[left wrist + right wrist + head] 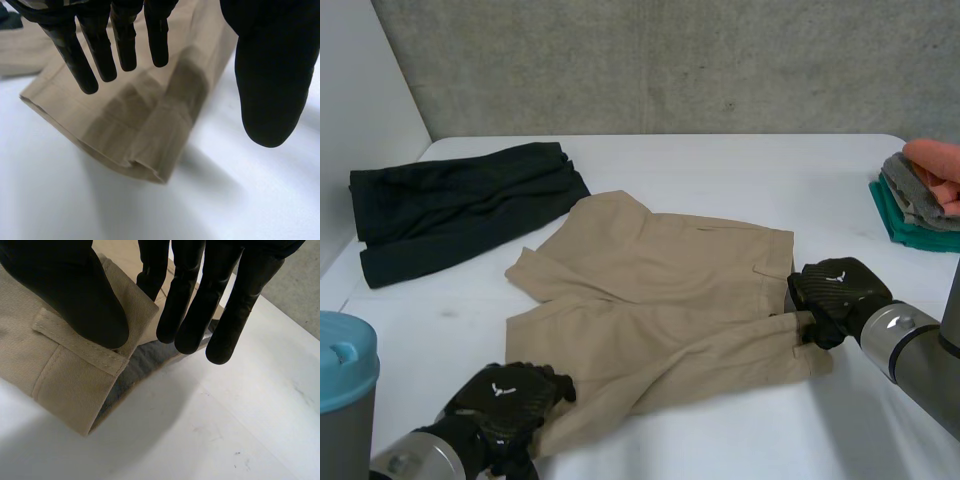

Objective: Fold the laundry.

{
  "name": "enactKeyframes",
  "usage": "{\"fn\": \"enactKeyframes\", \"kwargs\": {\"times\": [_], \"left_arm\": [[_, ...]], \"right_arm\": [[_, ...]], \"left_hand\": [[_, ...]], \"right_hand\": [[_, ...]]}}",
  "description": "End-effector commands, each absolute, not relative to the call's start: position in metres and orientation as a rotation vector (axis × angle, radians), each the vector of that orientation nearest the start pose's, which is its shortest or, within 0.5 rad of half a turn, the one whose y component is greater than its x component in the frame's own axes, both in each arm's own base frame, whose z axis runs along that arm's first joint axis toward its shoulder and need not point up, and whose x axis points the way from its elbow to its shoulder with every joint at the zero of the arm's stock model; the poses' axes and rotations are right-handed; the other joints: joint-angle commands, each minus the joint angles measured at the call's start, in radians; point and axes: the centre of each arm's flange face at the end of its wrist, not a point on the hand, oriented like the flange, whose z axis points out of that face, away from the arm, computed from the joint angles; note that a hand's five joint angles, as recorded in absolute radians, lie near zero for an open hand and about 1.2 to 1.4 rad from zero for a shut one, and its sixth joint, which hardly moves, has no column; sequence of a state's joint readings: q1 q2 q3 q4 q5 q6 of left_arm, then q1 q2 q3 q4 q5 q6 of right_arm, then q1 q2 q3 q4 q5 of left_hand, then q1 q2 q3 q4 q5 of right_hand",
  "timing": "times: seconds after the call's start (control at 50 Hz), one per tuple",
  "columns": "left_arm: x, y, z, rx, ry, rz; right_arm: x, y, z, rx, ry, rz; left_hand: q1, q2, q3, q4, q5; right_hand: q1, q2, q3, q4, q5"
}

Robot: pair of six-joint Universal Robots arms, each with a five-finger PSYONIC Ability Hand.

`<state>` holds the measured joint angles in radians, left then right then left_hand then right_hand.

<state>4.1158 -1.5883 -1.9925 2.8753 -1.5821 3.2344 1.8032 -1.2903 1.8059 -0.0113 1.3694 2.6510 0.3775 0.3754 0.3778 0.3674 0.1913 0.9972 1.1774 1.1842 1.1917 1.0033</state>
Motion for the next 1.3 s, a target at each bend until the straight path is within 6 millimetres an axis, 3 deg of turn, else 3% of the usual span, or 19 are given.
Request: {"fn": "enactKeyframes", "kwargs": {"times": [0.02, 0.08, 0.12, 0.28, 0.32, 0.4, 0.54, 0.58, 0.6, 0.62, 0.64, 0.66, 0.72, 0.86, 0.92, 0.98, 1.04, 1.12, 1.3], "left_arm": [[-0.242, -0.128, 0.162, 1.003, 2.822, -1.442], [-0.253, -0.148, 0.161, 1.017, 2.72, -1.552], [-0.267, -0.174, 0.164, 1.076, 2.546, -1.667], [-0.327, -0.278, 0.187, 1.12, 1.841, -2.046], [-0.343, -0.308, 0.184, 1.103, 1.684, -2.085], [-0.357, -0.359, 0.169, 1.105, 1.54, -2.105], [-0.384, -0.389, 0.143, 1.21, 1.424, -2.238], [-0.386, -0.399, 0.133, 1.2, 1.406, -2.252], [-0.385, -0.402, 0.13, 1.194, 1.406, -2.25], [-0.386, -0.403, 0.127, 1.197, 1.404, -2.252], [-0.386, -0.405, 0.122, 1.195, 1.407, -2.249], [-0.386, -0.405, 0.121, 1.195, 1.411, -2.249], [-0.386, -0.402, 0.125, 1.183, 1.417, -2.265], [-0.378, -0.38, 0.174, 1.126, 1.477, -2.355], [-0.366, -0.361, 0.194, 1.095, 1.563, -2.38], [-0.354, -0.339, 0.198, 1.065, 1.694, -2.367], [-0.345, -0.313, 0.195, 1.046, 1.834, -2.355], [-0.335, -0.287, 0.195, 1.017, 1.981, -2.362], [-0.321, -0.263, 0.177, 0.98, 2.173, -2.299]], "right_arm": [[0.214, -0.249, 0.162, -1.1, 2.42, -1.601], [0.216, -0.251, 0.165, -1.11, 2.391, -1.647], [0.218, -0.256, 0.167, -1.109, 2.369, -1.697], [0.233, -0.306, 0.199, -1.116, 2.113, -2.194], [0.235, -0.317, 0.195, -1.113, 2.11, -2.244], [0.251, -0.348, 0.179, -1.192, 2.148, -2.352], [0.279, -0.388, 0.154, -1.385, 2.1, -2.49], [0.281, -0.396, 0.147, -1.366, 2.091, -2.51], [0.284, -0.402, 0.14, -1.339, 2.076, -2.526], [0.285, -0.404, 0.138, -1.32, 2.073, -2.535], [0.286, -0.405, 0.135, -1.304, 2.076, -2.532], [0.286, -0.407, 0.129, -1.28, 2.09, -2.517], [0.286, -0.405, 0.127, -1.261, 2.094, -2.498], [0.271, -0.385, 0.175, -1.057, 2.087, -2.449], [0.257, -0.367, 0.194, -1.003, 2.137, -2.307], [0.249, -0.343, 0.2, -0.975, 2.212, -2.082], [0.246, -0.32, 0.19, -0.959, 2.306, -1.846], [0.239, -0.306, 0.173, -0.926, 2.39, -1.667], [0.236, -0.315, 0.136, -0.949, 2.407, -1.679]], "left_hand": [[0.955, 0.957, 0.955, 0.965, 0.967], [1.019, 1.021, 1.018, 1.029, 1.03], [1.019, 1.021, 1.018, 1.029, 1.03], [1.019, 1.021, 1.018, 1.029, 1.03], [1.019, 1.021, 1.018, 1.029, 1.03], [1.019, 1.021, 1.018, 1.029, 1.03], [1.019, 1.021, 1.018, 1.029, 1.03], [0.809, 0.811, 0.809, 0.819, 0.821], [0.622, 0.624, 0.621, 0.632, 0.633], [0.358, 0.36, 0.358, 0.368, 0.37], [-0.203, -0.201, -0.203, -0.193, -0.191], [-0.203, -0.201, -0.203, -0.193, -0.191], [-0.203, -0.201, -0.203, -0.193, -0.191], [-0.203, -0.201, -0.203, -0.193, -0.191], [-0.203, -0.201, -0.203, -0.193, -0.191], [-0.203, -0.201, -0.203, -0.193, -0.191], [-0.203, -0.201, -0.203, -0.193, -0.191], [-0.203, -0.201, -0.203, -0.193, -0.191], [-0.203, -0.201, -0.203, -0.193, -0.191]], "right_hand": [[0.399, 0.219, 0.212, 0.205, 0.218], [0.399, 0.219, 0.212, 0.205, 0.218], [0.399, 0.219, 0.212, 0.205, 0.218], [0.399, 0.219, 0.212, 0.205, 0.218], [0.399, 0.219, 0.212, 0.205, 0.218], [0.399, 0.219, 0.212, 0.205, 0.218], [0.399, 0.219, 0.212, 0.205, 0.218], [0.399, 0.219, 0.212, 0.205, 0.218], [0.255, 0.075, 0.068, 0.06, 0.074], [0.009, -0.171, -0.178, -0.185, -0.171], [-0.296, -0.476, -0.483, -0.49, -0.476], [-0.823, -1.003, -1.01, -1.017, -1.003], [-0.823, -1.003, -1.01, -1.017, -1.003], [-0.823, -1.003, -1.01, -1.017, -1.003], [-0.823, -1.003, -1.01, -1.017, -1.003], [-0.823, -1.003, -1.01, -1.017, -1.003], [-0.775, -0.955, -0.962, -0.969, -0.956], [-0.713, -0.893, -0.9, -0.907, -0.893], [-0.71, -0.89, -0.897, -0.904, -0.89]]}}
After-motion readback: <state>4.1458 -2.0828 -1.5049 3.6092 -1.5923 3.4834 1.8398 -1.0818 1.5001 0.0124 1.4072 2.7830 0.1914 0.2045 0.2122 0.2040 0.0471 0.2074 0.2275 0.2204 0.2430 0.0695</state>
